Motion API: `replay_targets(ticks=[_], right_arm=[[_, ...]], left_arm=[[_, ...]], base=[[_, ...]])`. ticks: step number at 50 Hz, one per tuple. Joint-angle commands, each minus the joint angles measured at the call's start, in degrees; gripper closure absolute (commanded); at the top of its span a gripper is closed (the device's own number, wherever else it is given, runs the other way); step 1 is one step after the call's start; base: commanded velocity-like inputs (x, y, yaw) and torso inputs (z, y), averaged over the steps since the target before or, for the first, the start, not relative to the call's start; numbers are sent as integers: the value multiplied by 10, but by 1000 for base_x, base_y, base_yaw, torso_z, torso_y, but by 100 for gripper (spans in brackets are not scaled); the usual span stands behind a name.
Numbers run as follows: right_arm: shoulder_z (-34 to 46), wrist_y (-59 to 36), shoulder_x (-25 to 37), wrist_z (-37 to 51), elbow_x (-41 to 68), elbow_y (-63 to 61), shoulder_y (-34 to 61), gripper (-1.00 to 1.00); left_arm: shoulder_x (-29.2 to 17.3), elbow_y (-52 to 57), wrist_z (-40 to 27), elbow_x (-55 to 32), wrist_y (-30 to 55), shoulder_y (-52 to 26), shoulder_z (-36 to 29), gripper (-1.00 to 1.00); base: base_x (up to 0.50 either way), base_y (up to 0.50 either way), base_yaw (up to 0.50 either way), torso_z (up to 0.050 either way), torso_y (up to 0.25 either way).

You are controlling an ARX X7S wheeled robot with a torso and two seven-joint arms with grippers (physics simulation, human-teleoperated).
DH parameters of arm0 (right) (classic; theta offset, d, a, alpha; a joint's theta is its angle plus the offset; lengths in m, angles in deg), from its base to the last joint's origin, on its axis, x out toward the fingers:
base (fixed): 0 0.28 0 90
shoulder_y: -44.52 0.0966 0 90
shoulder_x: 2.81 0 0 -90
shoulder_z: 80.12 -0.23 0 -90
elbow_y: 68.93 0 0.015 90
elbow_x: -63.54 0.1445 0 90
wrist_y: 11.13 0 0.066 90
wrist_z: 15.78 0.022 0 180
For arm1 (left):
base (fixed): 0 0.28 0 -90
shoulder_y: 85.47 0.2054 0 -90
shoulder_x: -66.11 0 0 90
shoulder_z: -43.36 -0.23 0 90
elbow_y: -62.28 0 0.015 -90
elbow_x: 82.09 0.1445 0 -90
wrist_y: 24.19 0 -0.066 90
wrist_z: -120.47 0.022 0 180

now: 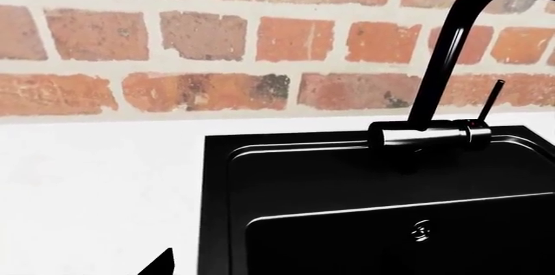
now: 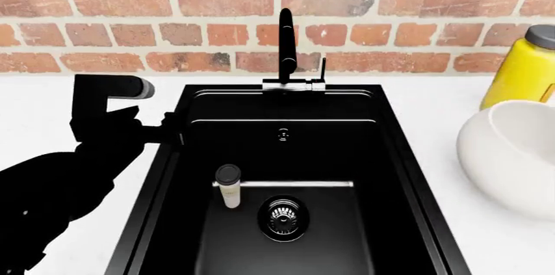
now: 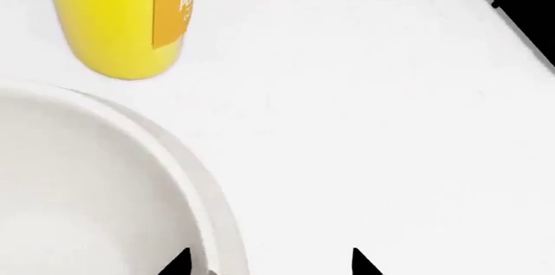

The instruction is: Pick the cup and bowl from the sink and place them on the counter for drying.

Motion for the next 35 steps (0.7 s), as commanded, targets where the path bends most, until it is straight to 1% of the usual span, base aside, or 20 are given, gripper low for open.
replay_targets(ticks=[1, 13, 20, 25, 29, 31, 35], right_arm=[[-9, 12, -3, -6, -11, -4, 14, -100], [-45, 1, -20, -19, 38, 7, 24, -100], [-39, -43, -23, -20, 55, -6, 43, -100], [-46, -67, -17, -6, 65, -29, 71, -100], [-62, -82, -11, 9, 86, -64, 87, -100], [-67, -89, -10, 16, 95, -74, 90, -100], [-104, -98, -8, 50, 147, -114, 76, -100]], left_arm=[[2, -2, -1, 1, 0, -5, -5, -100], [-4, 2, -2, -4, 4, -6, -3, -100], [-9, 2, 2, -7, 3, -4, 0, -100], [-2, -3, 0, -2, -1, -8, -6, -100], [-7, 2, 1, -8, 2, -4, -1, -100], [-6, 3, -1, -8, 2, -5, -2, -100], [-4, 3, -2, -8, 2, -6, -4, -100]], base=[[0, 0, 0, 0, 0], [0, 0, 0, 0, 0], [0, 0, 0, 0, 0], [0, 0, 0, 0, 0], [0, 0, 0, 0, 0], [0, 0, 0, 0, 0], [0, 0, 0, 0, 0]])
